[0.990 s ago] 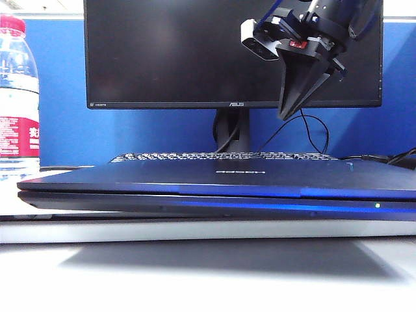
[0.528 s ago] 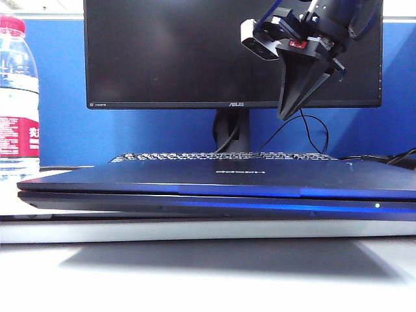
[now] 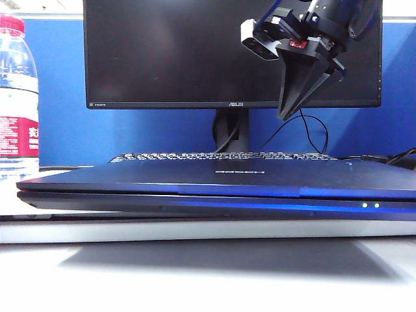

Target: Close the lid of the black laptop.

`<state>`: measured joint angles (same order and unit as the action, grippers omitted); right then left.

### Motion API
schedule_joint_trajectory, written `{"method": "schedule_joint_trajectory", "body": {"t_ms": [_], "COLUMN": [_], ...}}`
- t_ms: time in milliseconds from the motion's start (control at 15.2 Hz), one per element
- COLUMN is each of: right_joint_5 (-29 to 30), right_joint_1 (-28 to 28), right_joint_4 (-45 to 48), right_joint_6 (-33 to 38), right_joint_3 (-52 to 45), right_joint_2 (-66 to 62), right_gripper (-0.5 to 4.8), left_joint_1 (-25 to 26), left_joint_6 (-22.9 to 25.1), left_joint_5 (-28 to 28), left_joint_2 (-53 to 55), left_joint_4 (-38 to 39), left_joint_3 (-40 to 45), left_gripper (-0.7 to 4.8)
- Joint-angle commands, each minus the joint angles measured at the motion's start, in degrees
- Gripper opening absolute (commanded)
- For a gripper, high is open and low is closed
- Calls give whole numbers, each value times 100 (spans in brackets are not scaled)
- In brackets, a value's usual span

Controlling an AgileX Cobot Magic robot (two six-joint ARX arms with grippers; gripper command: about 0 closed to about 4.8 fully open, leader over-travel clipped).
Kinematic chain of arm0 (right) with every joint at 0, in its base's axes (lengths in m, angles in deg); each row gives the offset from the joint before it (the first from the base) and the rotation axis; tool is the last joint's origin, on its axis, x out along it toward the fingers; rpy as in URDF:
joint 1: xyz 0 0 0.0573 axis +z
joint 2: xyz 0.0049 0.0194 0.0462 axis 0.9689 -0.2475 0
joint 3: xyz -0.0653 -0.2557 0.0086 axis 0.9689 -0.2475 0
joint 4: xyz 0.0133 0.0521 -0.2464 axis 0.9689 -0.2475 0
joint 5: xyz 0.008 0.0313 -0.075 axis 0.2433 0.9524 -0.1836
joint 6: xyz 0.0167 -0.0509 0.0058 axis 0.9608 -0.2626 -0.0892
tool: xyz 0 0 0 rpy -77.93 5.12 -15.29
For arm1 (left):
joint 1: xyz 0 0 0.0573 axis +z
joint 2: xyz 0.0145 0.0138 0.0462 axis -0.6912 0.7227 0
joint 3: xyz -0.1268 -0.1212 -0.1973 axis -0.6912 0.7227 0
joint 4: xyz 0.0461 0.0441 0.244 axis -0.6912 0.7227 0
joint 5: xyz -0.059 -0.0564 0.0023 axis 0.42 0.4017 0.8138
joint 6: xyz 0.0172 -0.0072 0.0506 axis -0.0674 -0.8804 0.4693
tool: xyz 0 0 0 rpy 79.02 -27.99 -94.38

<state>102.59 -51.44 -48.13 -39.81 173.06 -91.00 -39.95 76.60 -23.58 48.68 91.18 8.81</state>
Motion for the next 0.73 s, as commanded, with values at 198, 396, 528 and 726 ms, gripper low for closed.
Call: {"method": "schedule_joint_trajectory", "body": {"t_ms": [198, 396, 528, 726], "right_joint_5": [20, 20, 20, 20], "right_joint_1": [4, 4, 4, 4], "right_joint_4": [59, 61, 61, 61], "right_joint_6": [22, 24, 22, 22], "right_joint_3": [11, 11, 11, 11], "right_joint_2": [20, 20, 20, 20], "right_gripper": [-6, -6, -6, -6], "left_joint_1": [-146, -146, -146, -146], "left_joint_6": [-68, -343, -319, -297], "left_joint_5": [-691, -634, -905, -1086], "left_joint_2": [-13, -13, -13, -13], "left_joint_4": [-461, -715, -765, -769], "left_joint_3": [190, 400, 400, 400], "left_gripper": [-3, -3, -3, -3]}}
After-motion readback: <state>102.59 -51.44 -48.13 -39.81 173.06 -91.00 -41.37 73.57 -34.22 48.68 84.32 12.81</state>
